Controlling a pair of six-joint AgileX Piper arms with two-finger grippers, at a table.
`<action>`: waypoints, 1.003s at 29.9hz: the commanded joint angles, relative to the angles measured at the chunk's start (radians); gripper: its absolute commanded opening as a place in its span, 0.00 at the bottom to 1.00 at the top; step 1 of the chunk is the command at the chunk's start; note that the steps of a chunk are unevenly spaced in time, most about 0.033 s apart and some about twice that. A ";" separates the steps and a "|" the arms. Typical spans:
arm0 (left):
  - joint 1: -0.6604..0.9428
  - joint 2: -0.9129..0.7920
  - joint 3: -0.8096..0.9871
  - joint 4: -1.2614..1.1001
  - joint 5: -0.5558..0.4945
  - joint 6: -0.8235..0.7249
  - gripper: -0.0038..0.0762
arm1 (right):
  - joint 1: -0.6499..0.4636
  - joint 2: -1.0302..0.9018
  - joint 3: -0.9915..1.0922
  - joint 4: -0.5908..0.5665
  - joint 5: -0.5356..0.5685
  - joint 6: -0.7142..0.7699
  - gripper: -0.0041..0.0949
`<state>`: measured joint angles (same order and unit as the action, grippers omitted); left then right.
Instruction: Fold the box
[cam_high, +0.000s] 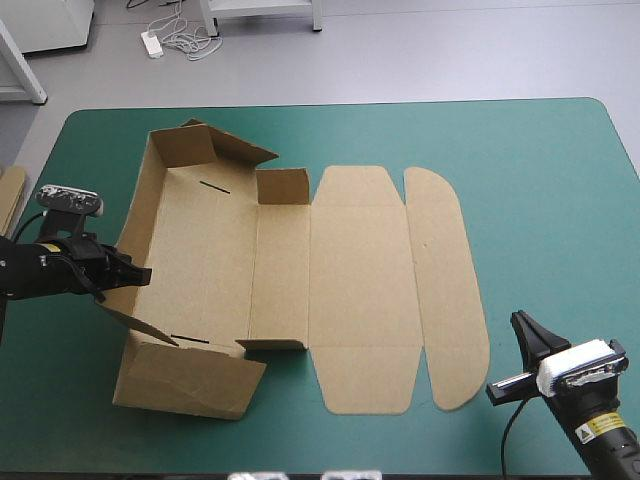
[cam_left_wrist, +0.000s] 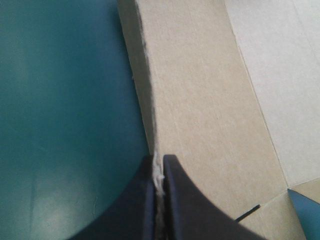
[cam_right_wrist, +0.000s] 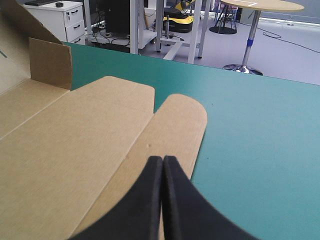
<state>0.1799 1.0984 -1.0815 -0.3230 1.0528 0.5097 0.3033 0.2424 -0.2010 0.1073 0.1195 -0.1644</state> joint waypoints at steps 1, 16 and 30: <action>-0.099 -0.022 -0.062 0.085 -0.023 -0.046 0.04 | 0.002 0.010 -0.037 0.000 -0.070 -0.008 0.02; -0.700 0.045 -0.115 0.692 -0.104 -0.327 0.04 | 0.002 0.010 -0.039 0.007 -0.061 -0.008 0.02; -1.147 0.226 -0.202 1.365 -0.114 -0.442 0.04 | 0.002 0.010 -0.047 0.005 -0.037 -0.008 0.02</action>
<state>-0.9227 1.3469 -1.2470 0.9150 0.9945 0.0788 0.3033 0.2424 -0.2019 0.1115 0.1483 -0.1644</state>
